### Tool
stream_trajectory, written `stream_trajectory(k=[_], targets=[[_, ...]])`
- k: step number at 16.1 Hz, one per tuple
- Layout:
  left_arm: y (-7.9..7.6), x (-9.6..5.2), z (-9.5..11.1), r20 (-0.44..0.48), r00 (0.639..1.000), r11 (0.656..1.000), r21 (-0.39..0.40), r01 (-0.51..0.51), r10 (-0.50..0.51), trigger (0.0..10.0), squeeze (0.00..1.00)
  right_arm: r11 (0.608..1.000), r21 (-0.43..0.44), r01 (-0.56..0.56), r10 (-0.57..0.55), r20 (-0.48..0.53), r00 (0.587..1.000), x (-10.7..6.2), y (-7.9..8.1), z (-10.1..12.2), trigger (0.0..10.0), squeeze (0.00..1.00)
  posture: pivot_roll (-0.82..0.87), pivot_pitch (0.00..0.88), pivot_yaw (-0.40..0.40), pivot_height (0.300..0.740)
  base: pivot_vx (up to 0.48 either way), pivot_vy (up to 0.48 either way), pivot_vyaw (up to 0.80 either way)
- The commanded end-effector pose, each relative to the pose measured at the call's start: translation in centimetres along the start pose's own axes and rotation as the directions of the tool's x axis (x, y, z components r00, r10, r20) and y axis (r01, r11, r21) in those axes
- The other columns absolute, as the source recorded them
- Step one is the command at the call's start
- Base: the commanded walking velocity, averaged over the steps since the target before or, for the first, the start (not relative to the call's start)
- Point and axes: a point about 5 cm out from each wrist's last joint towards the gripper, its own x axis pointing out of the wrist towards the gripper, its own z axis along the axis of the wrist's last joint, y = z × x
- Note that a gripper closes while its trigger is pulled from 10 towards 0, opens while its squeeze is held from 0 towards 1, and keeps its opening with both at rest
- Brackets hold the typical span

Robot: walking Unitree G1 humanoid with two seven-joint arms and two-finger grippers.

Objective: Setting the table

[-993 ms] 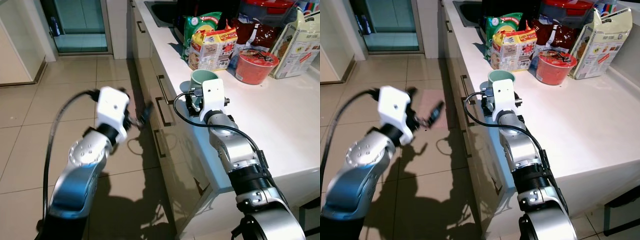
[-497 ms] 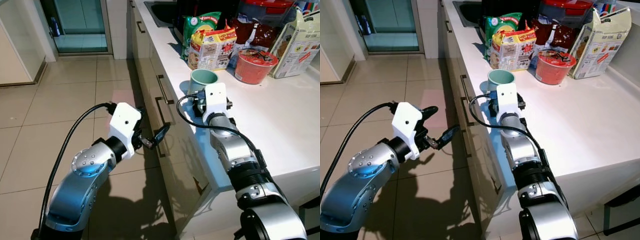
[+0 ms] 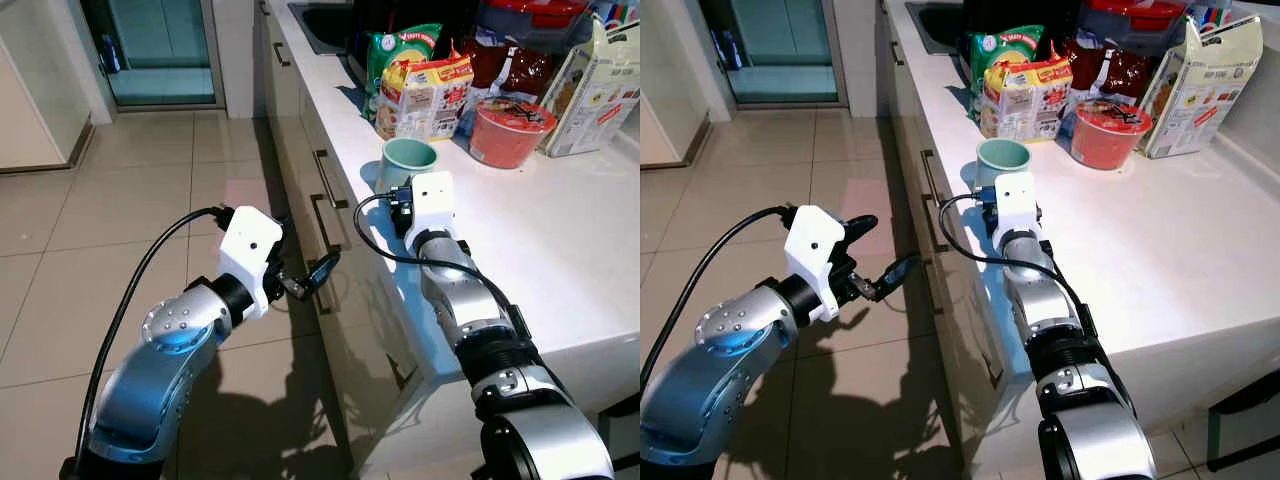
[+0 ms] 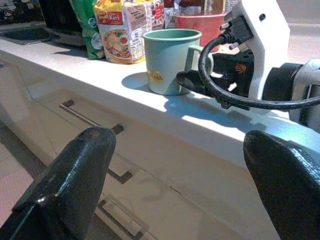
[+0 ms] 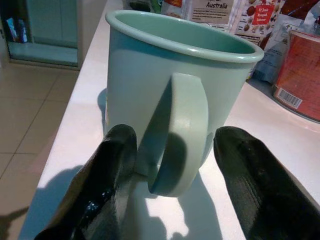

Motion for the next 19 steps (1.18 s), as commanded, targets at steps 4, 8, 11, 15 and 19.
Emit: stream_trajectory(k=[4, 8, 11, 15, 19], targets=[[-0.3, 0.2, 0.7, 0.02, 0.999, 0.999, 0.024, 0.028, -0.028, 10.0, 0.0, 1.0, 0.028, 0.011, -0.012, 0.035, 0.999, 0.4, -0.5, 0.7, 0.0, 0.0, 0.02, 0.0, -0.052, 0.74, 0.0, 0.0, 0.0], [-0.2, 0.3, 0.8, 0.022, 0.999, 0.999, 0.031, 0.025, -0.026, 10.0, 0.0, 0.999, 0.041, 0.011, -0.013, 0.043, 0.999, 0.5, -0.6, 0.6, 0.0, 0.0, 0.02, 0.0, -0.047, 0.74, 0.0, 0.0, 0.0], [0.0, 0.4, 0.7, 0.023, 0.999, 0.999, 0.04, 0.024, -0.025, 10.0, 0.0, 0.997, 0.069, 0.024, -0.027, 0.044, 0.999, 0.5, -0.8, 0.6, 0.0, 0.0, 0.02, 0.0, -0.041, 0.74, 0.0, 0.0, 0.0], [0.5, 0.8, 1.3, 0.054, 0.997, 0.997, 0.059, -0.058, 0.055, 10.0, 0.0, 0.992, 0.121, 0.042, -0.055, 0.107, 0.993, -0.2, -1.4, 1.4, 0.0, 0.0, 0.03, 0.0, -0.044, 0.74, 0.0, 0.0, 0.0], [1.6, 0.5, 1.2, 0.095, 0.971, 0.972, 0.063, -0.228, 0.221, 10.0, 0.0, 0.983, 0.181, 0.025, -0.085, 0.328, 0.941, -5.5, -3.6, 4.8, 0.0, 0.0, 0.0, 0.0, -0.041, 0.74, 0.0, 0.0, 0.0]])
